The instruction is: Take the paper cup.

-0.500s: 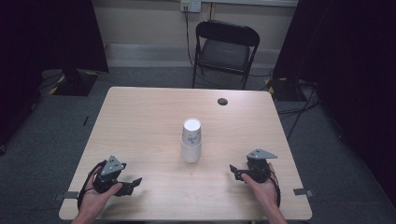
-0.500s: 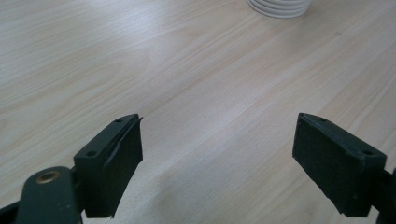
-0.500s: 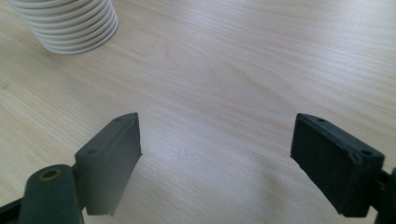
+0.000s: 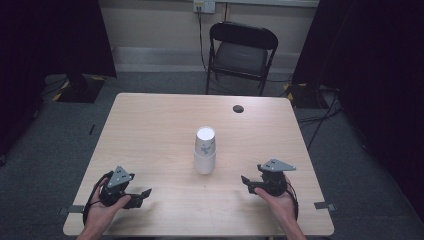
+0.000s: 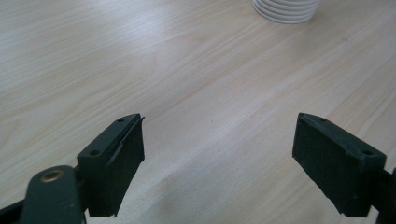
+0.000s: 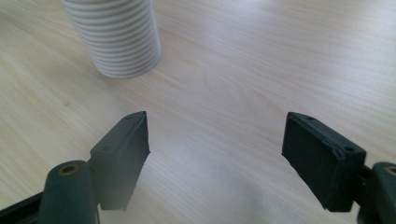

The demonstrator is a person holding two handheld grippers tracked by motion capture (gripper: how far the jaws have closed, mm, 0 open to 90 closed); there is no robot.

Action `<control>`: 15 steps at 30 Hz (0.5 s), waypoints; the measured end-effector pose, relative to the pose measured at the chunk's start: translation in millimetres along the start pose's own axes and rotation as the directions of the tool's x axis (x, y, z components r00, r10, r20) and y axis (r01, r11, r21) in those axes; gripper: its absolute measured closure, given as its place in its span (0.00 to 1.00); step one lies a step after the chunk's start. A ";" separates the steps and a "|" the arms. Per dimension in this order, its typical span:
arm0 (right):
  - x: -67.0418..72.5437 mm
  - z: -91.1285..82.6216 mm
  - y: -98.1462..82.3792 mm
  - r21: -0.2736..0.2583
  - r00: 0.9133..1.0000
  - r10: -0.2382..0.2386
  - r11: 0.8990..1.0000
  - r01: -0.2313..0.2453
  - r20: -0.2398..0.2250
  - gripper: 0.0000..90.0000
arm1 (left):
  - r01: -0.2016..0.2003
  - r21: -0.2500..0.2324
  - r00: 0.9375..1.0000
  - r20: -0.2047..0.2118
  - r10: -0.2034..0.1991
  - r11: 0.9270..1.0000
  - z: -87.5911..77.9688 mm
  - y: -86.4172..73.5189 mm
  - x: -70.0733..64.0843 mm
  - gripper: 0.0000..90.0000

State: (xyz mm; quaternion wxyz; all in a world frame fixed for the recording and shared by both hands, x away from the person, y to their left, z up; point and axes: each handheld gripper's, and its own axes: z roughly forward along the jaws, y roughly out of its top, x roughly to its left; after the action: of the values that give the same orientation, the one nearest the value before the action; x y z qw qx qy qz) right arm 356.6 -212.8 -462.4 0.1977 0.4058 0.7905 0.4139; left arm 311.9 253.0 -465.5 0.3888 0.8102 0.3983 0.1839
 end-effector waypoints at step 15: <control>26.7 -0.5 27.7 -0.056 0.992 -0.055 0.997 0.049 -0.110 0.29 | -0.031 -0.038 0.999 0.014 0.032 0.999 -3.0 1.2 0.6 0.18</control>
State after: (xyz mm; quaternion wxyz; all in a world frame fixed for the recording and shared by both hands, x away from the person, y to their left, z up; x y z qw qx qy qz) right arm 353.7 -182.4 -438.9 0.1746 0.3557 0.7994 0.4517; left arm 311.0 254.4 -462.7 0.4042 0.8101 0.3790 0.1915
